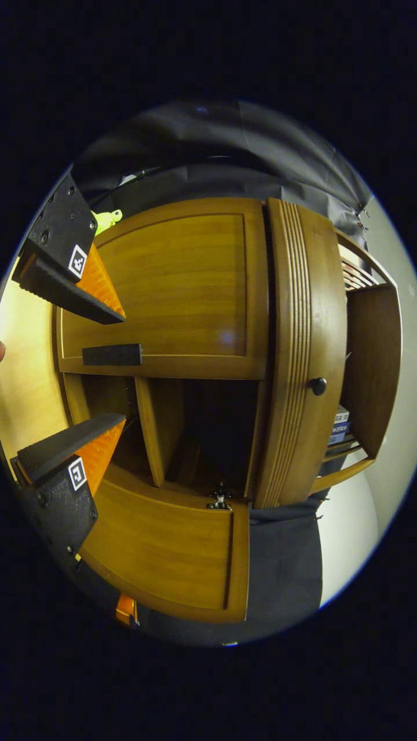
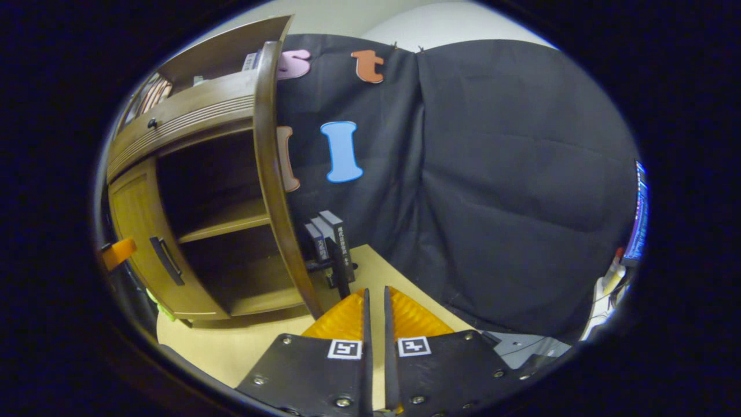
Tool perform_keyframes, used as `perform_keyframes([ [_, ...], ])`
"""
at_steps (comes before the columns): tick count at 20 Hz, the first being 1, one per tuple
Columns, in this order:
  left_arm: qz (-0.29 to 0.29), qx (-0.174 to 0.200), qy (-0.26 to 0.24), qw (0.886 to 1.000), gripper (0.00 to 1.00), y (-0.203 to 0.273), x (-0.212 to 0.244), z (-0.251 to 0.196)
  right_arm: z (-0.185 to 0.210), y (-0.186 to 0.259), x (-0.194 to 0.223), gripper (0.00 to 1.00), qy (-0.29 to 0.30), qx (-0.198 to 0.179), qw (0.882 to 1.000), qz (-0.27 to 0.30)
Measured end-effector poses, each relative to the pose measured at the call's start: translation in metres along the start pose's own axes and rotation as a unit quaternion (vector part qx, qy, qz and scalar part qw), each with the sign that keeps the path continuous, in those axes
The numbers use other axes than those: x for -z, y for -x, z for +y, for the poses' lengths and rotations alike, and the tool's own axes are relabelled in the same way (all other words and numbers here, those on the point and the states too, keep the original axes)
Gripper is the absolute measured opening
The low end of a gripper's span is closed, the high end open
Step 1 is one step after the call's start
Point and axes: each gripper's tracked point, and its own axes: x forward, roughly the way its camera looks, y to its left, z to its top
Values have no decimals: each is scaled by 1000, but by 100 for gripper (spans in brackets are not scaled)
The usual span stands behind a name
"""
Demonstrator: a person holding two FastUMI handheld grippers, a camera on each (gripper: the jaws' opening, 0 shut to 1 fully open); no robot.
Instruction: Open the right door of the double-door shoe cabinet with the right hand, and open the left door with the left hand.
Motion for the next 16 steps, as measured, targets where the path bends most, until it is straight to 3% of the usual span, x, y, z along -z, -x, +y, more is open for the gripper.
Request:
perform_keyframes([
  [8,30,-19,14,999,96,-67,33,12,-44,28,-9,9,-2,50,999,-11],
  [9,35,-21,14,999,93,-74,37,11,-49,31,-11,9,-3,57,998,-13],
  [12,40,-21,8,999,100,-86,44,13,-63,40,-13,9,-11,73,997,-17],
  [16,37,-23,4,999,93,-92,47,13,-73,46,-7,9,-23,87,996,-12],
])
